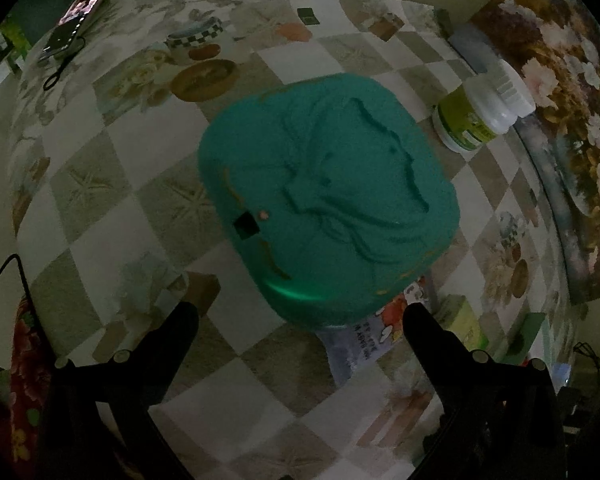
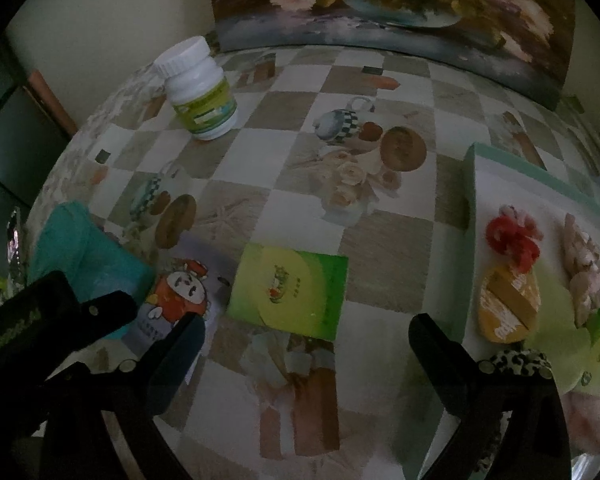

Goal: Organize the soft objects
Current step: 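Reach the right tool to the green tissue pack and grasp it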

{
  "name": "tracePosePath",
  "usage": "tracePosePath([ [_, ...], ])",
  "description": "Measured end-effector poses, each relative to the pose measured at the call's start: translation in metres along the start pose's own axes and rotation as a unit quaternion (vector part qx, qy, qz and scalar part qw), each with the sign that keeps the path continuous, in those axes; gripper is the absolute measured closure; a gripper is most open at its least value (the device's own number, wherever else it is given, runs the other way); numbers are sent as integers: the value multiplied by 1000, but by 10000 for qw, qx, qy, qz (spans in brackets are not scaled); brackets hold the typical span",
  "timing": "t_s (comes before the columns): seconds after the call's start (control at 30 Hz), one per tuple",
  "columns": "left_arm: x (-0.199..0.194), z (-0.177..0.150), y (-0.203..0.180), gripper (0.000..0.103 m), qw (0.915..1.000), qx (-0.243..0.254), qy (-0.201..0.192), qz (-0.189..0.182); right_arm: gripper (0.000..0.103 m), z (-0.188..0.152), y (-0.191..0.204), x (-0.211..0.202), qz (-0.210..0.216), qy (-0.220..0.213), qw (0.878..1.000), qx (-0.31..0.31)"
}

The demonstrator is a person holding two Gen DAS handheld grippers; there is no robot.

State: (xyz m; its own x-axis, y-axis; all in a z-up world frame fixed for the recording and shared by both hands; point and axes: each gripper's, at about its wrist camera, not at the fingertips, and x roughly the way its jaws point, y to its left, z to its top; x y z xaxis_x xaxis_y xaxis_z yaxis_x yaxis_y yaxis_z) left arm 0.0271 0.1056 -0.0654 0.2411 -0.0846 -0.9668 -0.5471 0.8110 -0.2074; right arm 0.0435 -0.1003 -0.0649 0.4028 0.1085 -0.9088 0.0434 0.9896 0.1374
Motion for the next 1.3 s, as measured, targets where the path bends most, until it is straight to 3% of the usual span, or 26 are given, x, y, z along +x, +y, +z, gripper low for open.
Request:
tracePosePath([
  [0.57, 10, 12, 9, 1, 9997, -208, 130, -2, 15, 12, 14, 24, -156, 103, 9997, -132],
  [0.83, 11, 7, 9, 1, 9997, -204, 153, -18, 30, 15, 21, 30, -245, 149, 9992, -290],
  [1.3, 22, 6, 6, 1, 9995, -89, 306, -77, 32, 0, 11, 22, -195, 295, 9992, -164],
])
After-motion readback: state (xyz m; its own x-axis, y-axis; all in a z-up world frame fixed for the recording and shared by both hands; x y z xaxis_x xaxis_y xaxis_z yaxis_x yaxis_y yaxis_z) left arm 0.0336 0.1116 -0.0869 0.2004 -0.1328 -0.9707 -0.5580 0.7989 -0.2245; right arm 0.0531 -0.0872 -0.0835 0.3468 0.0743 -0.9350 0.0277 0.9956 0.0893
